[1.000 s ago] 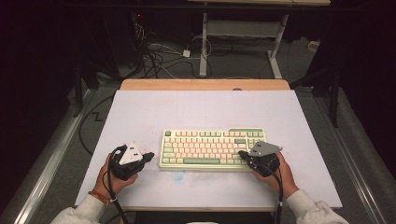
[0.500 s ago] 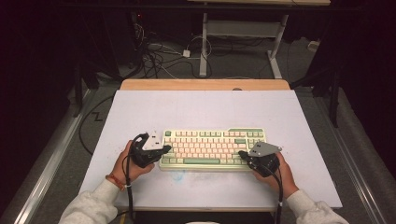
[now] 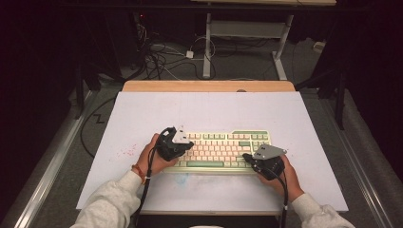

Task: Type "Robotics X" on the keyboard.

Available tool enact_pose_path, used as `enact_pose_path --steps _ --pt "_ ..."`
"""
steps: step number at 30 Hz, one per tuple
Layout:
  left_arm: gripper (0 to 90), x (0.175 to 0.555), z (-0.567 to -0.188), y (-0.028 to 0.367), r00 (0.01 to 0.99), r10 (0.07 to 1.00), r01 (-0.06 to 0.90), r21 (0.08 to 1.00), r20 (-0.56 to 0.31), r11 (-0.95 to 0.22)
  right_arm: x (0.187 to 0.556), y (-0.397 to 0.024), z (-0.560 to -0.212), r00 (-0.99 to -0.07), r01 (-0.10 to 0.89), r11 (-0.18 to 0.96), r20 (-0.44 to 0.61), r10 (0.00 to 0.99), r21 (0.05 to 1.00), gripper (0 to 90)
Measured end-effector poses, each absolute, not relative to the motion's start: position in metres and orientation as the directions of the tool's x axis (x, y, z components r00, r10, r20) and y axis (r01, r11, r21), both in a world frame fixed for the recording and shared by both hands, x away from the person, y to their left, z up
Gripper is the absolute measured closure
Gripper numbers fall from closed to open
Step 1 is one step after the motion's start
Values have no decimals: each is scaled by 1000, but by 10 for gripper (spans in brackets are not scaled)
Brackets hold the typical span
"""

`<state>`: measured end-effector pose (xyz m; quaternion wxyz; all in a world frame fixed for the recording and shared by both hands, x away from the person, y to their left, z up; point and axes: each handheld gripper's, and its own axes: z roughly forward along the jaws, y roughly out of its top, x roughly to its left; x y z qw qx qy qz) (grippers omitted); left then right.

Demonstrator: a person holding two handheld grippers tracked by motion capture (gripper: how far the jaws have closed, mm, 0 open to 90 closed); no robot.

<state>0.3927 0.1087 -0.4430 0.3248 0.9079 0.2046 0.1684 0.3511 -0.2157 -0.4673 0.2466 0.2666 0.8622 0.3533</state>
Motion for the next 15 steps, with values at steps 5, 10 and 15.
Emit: enact_pose_path --steps 5,10,15 --pt "880 396 -445 99 867 466 257 646 174 -719 351 -216 -467 -736 285 608 -237 634 741 900" --pt "880 397 -445 92 874 451 242 644 180 -726 351 -215 -467 -736 285 609 -239 633 740 900" --pt "880 398 -445 91 874 450 238 644 184 -727 351 -215 -467 -737 281 612 -242 631 740 900"
